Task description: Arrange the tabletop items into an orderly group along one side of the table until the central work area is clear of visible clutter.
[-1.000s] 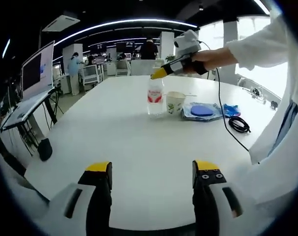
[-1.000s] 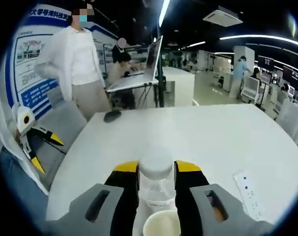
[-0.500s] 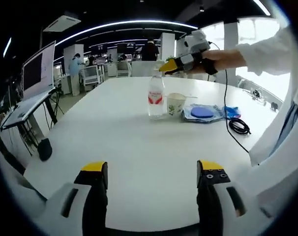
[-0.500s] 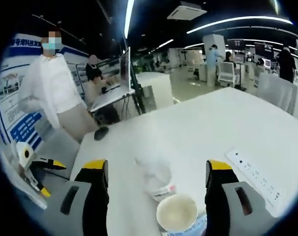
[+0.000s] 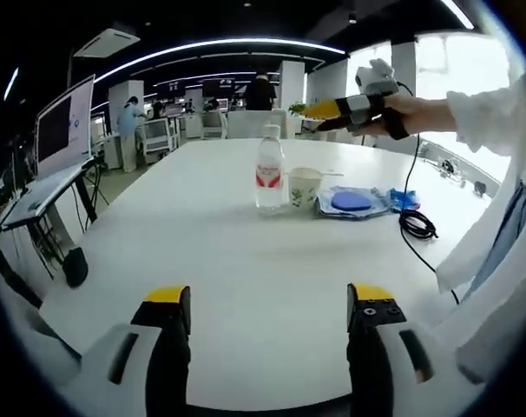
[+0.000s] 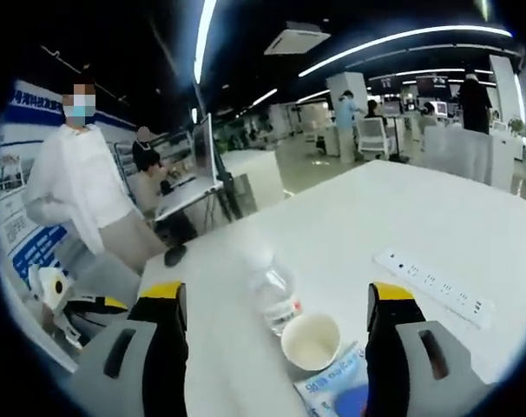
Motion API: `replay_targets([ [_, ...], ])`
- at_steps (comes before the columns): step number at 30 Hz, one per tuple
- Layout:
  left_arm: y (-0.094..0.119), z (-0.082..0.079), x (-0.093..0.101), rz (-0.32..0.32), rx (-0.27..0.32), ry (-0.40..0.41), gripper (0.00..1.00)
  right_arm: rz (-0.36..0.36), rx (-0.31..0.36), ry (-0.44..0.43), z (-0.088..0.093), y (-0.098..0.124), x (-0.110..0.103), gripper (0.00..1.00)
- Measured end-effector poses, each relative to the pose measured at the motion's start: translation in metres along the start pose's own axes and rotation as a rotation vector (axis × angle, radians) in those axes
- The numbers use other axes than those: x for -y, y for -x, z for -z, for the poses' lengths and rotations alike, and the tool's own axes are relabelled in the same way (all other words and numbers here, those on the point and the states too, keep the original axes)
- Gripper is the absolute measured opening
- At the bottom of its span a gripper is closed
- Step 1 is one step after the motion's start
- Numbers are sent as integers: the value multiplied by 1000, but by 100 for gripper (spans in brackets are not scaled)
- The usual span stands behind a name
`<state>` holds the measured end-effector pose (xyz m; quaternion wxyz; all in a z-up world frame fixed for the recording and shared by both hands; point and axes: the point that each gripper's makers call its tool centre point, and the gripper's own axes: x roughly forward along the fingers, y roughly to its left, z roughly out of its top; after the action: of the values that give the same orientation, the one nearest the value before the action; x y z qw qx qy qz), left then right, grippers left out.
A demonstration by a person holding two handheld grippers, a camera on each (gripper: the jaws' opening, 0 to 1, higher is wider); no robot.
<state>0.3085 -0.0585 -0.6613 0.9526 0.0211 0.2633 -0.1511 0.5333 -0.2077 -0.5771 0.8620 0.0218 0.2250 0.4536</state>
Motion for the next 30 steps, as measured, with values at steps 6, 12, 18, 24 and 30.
replay_targets([
  [6,-1,4,5,19,-15,-18,74,45,40,-31,7,27,3,85],
  [12,-2,6,8,37,-25,-9,74,114,78,-59,20,69,5,85],
  [18,-4,10,14,57,-46,-20,74,210,127,-125,39,109,10,85],
  [24,-5,13,18,77,-57,-25,74,283,151,-144,52,143,12,85],
  [30,-7,16,26,116,-74,-52,78,354,165,-160,71,177,7,84],
])
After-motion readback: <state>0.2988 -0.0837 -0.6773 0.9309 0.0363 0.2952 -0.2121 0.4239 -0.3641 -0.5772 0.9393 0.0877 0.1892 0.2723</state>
